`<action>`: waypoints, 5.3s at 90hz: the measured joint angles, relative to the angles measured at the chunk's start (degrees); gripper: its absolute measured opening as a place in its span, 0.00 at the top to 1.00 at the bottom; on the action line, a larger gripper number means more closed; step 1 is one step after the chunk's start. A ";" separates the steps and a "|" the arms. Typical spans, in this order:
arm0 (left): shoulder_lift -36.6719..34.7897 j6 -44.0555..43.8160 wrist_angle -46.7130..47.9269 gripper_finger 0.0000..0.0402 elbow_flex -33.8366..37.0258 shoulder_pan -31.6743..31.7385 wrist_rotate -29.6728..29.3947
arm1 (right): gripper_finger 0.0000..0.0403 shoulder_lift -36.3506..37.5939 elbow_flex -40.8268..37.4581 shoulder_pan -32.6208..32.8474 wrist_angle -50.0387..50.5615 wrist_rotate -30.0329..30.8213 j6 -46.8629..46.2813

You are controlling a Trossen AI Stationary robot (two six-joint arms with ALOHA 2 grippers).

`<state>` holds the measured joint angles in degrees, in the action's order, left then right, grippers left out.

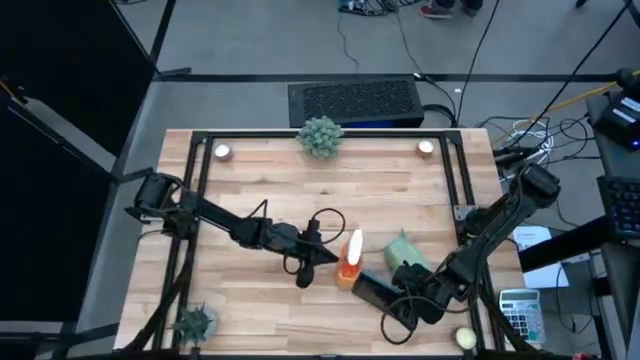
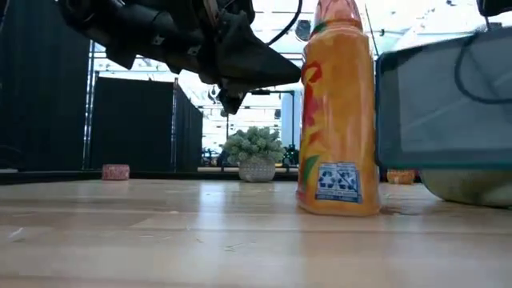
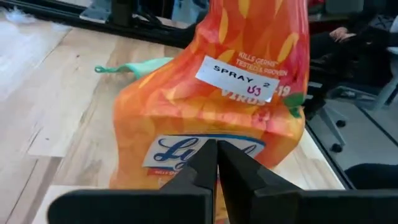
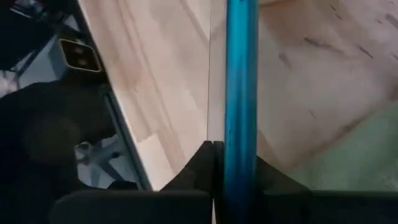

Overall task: Apply microfiber cloth
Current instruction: Spray the front of the blue tablet using the orange spray bottle

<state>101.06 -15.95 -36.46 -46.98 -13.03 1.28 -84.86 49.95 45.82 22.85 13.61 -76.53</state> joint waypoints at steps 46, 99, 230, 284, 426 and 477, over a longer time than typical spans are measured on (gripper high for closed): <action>-12.24 0.33 12.98 1.00 0.02 -0.18 1.31 | 0.98 8.75 0.69 1.05 5.45 -0.29 1.04; -17.23 -1.67 12.05 0.68 -3.39 2.95 6.58 | 0.98 15.53 9.35 0.91 35.06 25.98 2.03; -16.83 2.66 21.98 0.04 -7.10 3.76 4.09 | 0.98 14.86 9.29 -4.17 34.64 26.93 5.45; -16.85 1.64 23.53 0.01 -7.80 3.96 3.08 | 0.98 14.86 9.29 -4.17 34.67 26.84 5.86; -4.26 10.52 -1.34 0.00 -7.95 5.35 13.42 | 0.98 14.19 9.29 -3.23 32.16 25.26 3.69; 4.72 11.83 -2.25 0.00 -16.76 5.58 13.49 | 0.98 12.39 9.29 -3.45 31.83 27.00 3.78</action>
<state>105.77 -4.12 -38.71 -63.75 -7.46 14.77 -72.47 59.24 42.37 54.68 40.60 -72.76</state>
